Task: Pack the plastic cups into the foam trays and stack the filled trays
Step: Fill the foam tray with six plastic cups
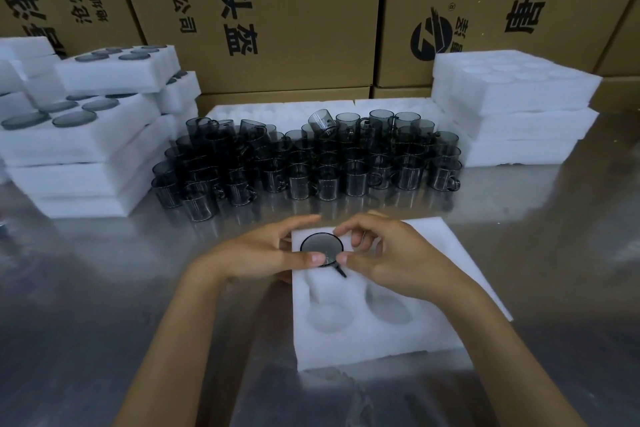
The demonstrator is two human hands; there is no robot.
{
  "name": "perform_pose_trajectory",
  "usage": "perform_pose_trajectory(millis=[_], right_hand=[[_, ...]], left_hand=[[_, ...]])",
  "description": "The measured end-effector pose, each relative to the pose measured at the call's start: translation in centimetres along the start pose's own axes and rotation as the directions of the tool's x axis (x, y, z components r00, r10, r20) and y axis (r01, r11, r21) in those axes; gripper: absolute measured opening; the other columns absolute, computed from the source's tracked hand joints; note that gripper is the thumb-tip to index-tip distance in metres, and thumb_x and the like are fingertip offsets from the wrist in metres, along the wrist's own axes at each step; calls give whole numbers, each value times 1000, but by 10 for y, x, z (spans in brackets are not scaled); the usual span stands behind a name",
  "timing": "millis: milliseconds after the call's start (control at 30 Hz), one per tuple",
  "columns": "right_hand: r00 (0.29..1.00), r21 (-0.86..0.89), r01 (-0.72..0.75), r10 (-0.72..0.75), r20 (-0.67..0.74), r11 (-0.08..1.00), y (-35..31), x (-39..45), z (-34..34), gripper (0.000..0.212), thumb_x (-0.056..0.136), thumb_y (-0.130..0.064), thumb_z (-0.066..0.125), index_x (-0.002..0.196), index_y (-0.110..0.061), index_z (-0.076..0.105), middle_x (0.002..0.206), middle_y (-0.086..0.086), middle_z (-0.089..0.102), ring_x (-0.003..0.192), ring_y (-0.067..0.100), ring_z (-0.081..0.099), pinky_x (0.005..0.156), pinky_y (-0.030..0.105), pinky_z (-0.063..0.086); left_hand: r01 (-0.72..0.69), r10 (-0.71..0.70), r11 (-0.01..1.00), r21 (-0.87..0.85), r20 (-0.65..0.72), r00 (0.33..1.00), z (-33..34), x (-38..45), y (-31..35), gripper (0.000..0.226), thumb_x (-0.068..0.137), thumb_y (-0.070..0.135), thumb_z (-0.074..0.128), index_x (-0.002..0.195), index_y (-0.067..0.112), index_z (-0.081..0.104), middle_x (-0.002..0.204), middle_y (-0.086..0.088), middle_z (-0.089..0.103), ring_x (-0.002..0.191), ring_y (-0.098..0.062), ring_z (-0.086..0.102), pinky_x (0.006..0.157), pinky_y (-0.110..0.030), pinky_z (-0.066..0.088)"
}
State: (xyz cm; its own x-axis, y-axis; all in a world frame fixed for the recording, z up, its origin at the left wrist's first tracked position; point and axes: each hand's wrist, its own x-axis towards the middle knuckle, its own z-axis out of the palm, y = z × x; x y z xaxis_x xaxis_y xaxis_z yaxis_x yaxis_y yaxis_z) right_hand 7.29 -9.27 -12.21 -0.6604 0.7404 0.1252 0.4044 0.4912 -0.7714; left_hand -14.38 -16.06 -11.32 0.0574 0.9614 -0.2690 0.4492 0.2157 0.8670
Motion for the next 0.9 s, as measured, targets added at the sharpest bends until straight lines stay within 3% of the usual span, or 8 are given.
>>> perform_pose_trajectory(millis=[67,233,367,433,500,633,767,900], right_hand=[[1000,-12,-4,4,-19,1000,-1,0,3,25,87,-27,76,109,-33,66,96,-6,55,88,7,56,77,14,44],[987,-42,-5,-1,-160,999,-11,16,24,19,88,-23,75,105,-27,69,92,-11,52,84,4,56,83,21,48],[985,-1,-44,43,-167,999,-20,33,34,15,86,-25,76,99,-27,70,90,-10,53,80,3,55,79,20,48],[968,28,-35,41,-248,999,-21,37,33,6,86,-23,74,90,-26,70,89,-8,54,76,4,53,76,22,47],[919,65,-8,33,-393,998,-16,37,27,8,87,-17,68,83,-24,70,89,-6,56,75,5,52,74,23,46],[874,164,-34,109,-474,986,-3,31,18,17,91,-15,62,78,-25,67,89,-6,61,72,5,54,71,23,44],[888,174,-68,139,-439,982,1,35,21,17,91,-16,60,78,-23,67,88,-8,61,70,5,51,71,25,42],[891,175,-69,139,-432,982,5,36,20,18,91,-16,60,78,-24,67,86,-9,61,72,2,52,70,23,41]], left_hand=[[-21,20,999,-46,-11,1000,0,-1,0,76,71,39,80,141,35,49,128,10,66,112,-4,66,86,-25,57],[-95,82,994,-58,-200,976,-4,2,0,44,90,8,69,128,29,62,115,12,72,104,2,66,82,-10,49],[-88,53,993,-75,-387,920,-7,13,-7,32,95,8,63,122,23,64,112,8,70,102,-8,67,74,-7,49],[-107,39,990,-93,-551,834,-18,24,-9,24,96,11,62,117,21,66,102,10,69,90,-5,64,64,-2,45],[-121,42,991,-57,-727,686,-41,40,-10,26,96,11,61,121,16,64,102,2,67,82,-8,60,65,-7,45],[63,90,989,137,-869,486,-103,73,-13,43,92,13,60,134,14,53,138,-16,46,121,-28,52,104,-34,43],[267,160,910,317,-863,479,-134,103,-18,34,89,16,68,122,9,64,138,-21,39,130,-35,42,108,-37,38],[318,118,887,335,-830,545,-134,123,-27,27,89,22,73,109,3,73,130,-19,57,117,-33,57,100,-40,49]])
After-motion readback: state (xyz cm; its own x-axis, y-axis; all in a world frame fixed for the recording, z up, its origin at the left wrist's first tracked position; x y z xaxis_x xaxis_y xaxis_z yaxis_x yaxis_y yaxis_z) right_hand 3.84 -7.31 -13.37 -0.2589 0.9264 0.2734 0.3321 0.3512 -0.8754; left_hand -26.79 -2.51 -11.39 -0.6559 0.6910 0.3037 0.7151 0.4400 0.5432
